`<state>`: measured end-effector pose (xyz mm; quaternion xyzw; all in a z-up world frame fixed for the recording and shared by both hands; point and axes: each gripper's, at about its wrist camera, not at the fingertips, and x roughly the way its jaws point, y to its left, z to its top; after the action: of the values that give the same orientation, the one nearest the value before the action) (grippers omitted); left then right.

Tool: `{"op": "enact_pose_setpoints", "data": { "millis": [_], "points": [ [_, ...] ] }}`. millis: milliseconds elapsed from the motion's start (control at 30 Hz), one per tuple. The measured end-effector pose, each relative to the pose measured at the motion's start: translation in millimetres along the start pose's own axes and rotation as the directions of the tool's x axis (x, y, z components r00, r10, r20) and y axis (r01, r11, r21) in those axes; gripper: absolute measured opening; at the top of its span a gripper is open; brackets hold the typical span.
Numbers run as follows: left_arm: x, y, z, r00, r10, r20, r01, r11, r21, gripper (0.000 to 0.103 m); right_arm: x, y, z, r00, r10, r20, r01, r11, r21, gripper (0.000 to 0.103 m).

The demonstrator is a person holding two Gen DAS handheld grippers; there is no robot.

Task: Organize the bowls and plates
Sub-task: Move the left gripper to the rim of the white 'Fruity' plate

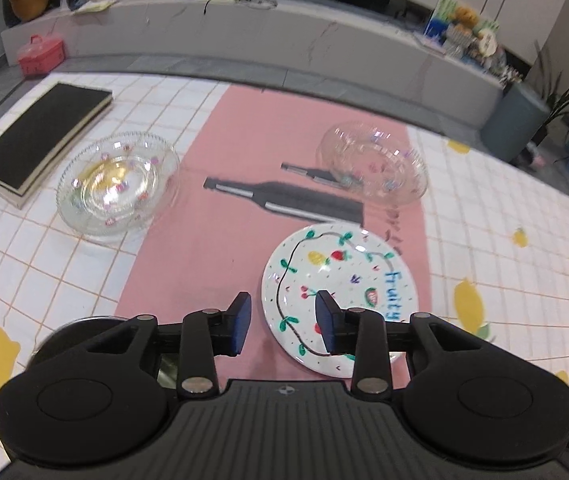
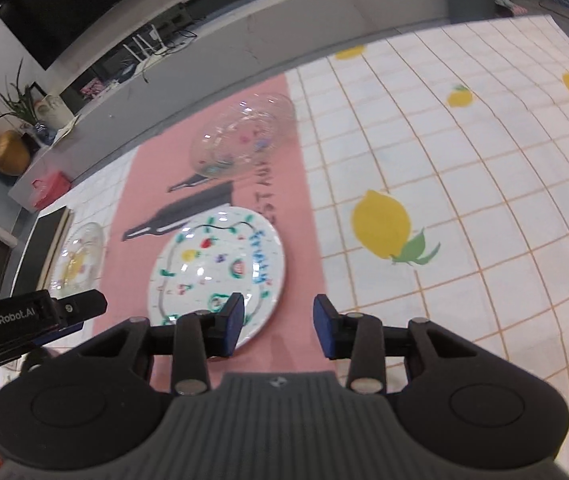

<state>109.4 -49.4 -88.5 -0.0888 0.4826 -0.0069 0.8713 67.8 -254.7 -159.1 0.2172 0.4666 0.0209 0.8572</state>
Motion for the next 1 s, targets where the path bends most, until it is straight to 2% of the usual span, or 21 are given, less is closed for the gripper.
{"op": "enact_pose_setpoints", "data": {
  "millis": [100,233,333,467,567,767,900,1000],
  "points": [
    [12,-2,2,1.000,0.012,-0.028,-0.013,1.000,-0.022,0.041,9,-6,2,1.000,-0.001,-0.009,0.001,1.000,0.006,0.038],
    [26,-11,3,0.996,0.085,-0.033,-0.086,0.996,-0.030,0.041,23,-11,7,1.000,-0.009,-0.023,0.009,1.000,0.015,0.038],
    [34,-14,6,0.995,0.082,-0.063,-0.086,0.994,-0.064,0.041,34,-13,10,0.999,0.006,-0.037,-0.005,1.000,0.026,0.038],
    [45,-25,14,0.992,0.109,-0.065,-0.110,0.994,-0.009,0.041,43,-16,12,0.998,0.023,-0.052,-0.021,0.999,0.040,0.038],
    [56,-27,19,0.991,0.113,-0.079,-0.114,0.993,-0.013,0.041,48,-20,13,0.997,0.036,-0.062,-0.033,0.998,0.058,0.038],
    [72,-22,19,0.987,0.122,-0.104,-0.130,0.989,-0.073,0.041,54,-25,17,0.995,0.079,-0.067,-0.073,0.994,0.085,0.037],
    [76,-18,19,0.984,0.156,-0.084,-0.163,0.983,-0.082,0.041,58,-26,19,0.991,0.108,-0.081,-0.099,0.989,0.113,0.032],
    [79,-12,22,0.985,0.148,-0.086,-0.157,0.982,-0.109,0.041,59,-24,18,0.989,0.124,-0.084,-0.114,0.986,0.119,0.030]
  ]
}}
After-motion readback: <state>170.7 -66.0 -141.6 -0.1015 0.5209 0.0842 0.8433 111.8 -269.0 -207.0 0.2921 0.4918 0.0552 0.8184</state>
